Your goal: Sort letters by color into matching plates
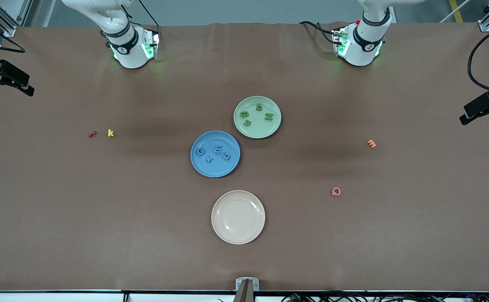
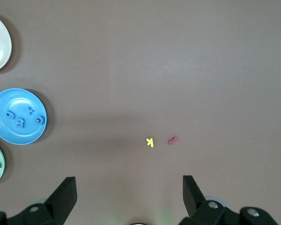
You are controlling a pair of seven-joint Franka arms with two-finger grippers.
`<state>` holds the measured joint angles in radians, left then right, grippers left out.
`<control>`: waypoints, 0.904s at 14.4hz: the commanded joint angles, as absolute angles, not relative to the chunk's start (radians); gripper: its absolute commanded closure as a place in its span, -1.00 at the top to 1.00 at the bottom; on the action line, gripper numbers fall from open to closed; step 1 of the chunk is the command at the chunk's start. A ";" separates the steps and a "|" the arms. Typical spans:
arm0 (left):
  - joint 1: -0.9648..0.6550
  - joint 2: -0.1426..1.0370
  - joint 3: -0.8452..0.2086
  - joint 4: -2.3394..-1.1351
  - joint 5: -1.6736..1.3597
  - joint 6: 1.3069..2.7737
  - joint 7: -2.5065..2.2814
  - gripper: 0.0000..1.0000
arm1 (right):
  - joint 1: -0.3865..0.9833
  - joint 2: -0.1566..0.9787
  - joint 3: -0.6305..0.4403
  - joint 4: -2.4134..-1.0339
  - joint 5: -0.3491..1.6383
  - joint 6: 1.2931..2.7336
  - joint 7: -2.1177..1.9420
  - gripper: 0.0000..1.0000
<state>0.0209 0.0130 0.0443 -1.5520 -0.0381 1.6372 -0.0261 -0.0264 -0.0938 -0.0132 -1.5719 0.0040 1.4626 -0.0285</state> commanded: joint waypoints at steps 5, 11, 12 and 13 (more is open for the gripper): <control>0.011 -0.002 0.020 -1.529 -0.017 1.621 -0.020 0.99 | -0.035 -0.118 -0.005 -1.594 -0.011 1.456 -0.008 1.00; 0.014 -0.005 0.018 -1.525 -0.017 1.628 -0.015 0.99 | -0.035 -0.117 -0.005 -1.592 0.003 1.453 -0.020 1.00; 0.014 -0.005 0.020 -1.526 -0.015 1.628 -0.015 0.99 | -0.037 -0.117 -0.006 -1.592 0.003 1.453 -0.021 1.00; 0.014 -0.005 0.020 -1.526 -0.015 1.628 -0.015 0.99 | -0.035 -0.117 -0.006 -1.592 0.003 1.453 -0.021 1.00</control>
<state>0.0156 0.0037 0.0205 -1.5343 -0.0345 1.6373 -0.0261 -0.0264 -0.0938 -0.0117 -1.5719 -0.0008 1.4527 -0.0211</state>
